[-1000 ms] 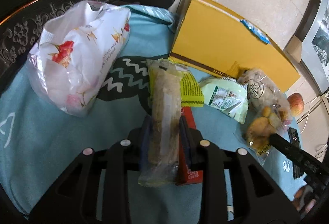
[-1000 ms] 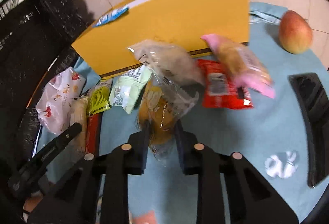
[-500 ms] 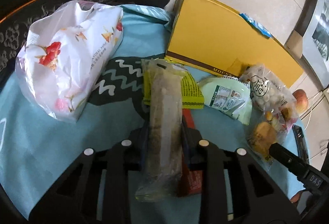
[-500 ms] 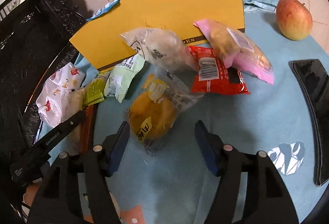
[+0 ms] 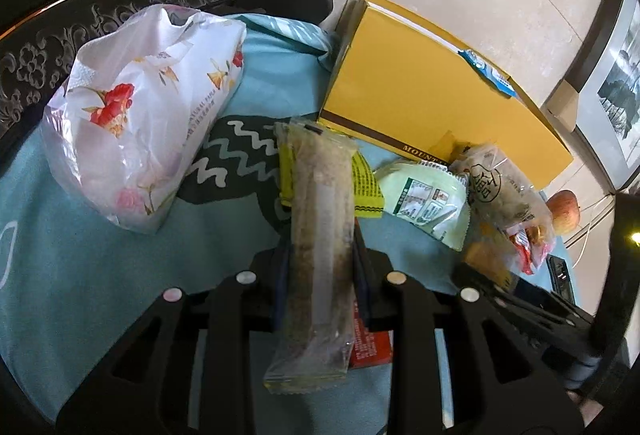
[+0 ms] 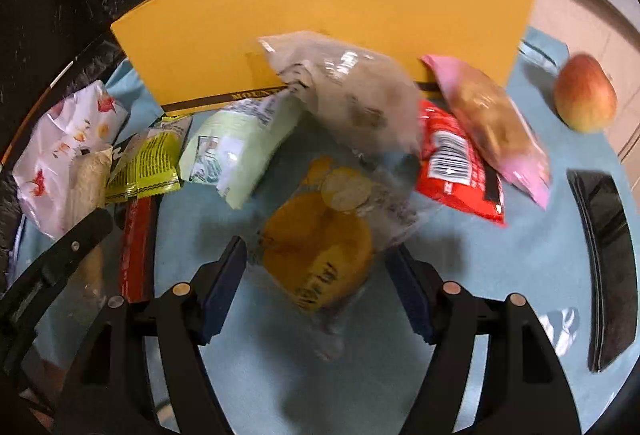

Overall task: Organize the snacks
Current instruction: 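Grasp the long clear bread-stick packet with the left tool while the right tool grasps the round bun packet, then carry both packets over the yellow box and open both tools to drop them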

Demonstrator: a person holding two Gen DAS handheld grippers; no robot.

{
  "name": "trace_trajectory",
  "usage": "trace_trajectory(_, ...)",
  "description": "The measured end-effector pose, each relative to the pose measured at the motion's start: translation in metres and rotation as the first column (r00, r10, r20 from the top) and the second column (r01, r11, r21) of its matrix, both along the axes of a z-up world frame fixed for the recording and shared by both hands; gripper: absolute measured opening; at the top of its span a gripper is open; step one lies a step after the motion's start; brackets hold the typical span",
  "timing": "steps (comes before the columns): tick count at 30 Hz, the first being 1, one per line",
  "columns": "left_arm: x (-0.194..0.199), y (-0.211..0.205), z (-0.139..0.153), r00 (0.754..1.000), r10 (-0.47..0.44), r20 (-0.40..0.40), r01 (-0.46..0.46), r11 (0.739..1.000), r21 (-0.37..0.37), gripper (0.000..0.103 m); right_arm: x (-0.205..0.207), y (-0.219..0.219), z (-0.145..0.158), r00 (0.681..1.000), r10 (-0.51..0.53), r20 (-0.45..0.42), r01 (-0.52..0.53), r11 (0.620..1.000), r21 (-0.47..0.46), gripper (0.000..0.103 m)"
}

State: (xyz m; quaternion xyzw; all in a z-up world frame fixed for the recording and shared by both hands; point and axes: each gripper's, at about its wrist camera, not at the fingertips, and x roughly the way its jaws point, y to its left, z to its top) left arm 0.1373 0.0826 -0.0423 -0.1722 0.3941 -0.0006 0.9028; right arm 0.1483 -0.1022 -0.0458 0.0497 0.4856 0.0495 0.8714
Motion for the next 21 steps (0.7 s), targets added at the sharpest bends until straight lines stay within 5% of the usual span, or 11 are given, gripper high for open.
trace_trajectory(3,0.000,0.001,-0.001,1.000,-0.003,-0.004,0.003,1.000,-0.015,0.027,0.001,-0.006,0.001,1.000,0.005,0.010,-0.005,0.999,0.038,0.054)
trace_trajectory(10,-0.001,0.000,0.001,1.000,-0.017,0.015,0.017,1.000,-0.021,0.027,-0.030,-0.051,0.022,0.999,-0.001,0.046,-0.012,0.963,0.270,0.053)
trace_trajectory(21,-0.026,-0.044,0.040,0.989,-0.137,0.062,0.136,0.990,0.026,0.027,-0.083,-0.092,0.100,0.971,0.020,0.238,-0.082,0.963,0.257,0.054)
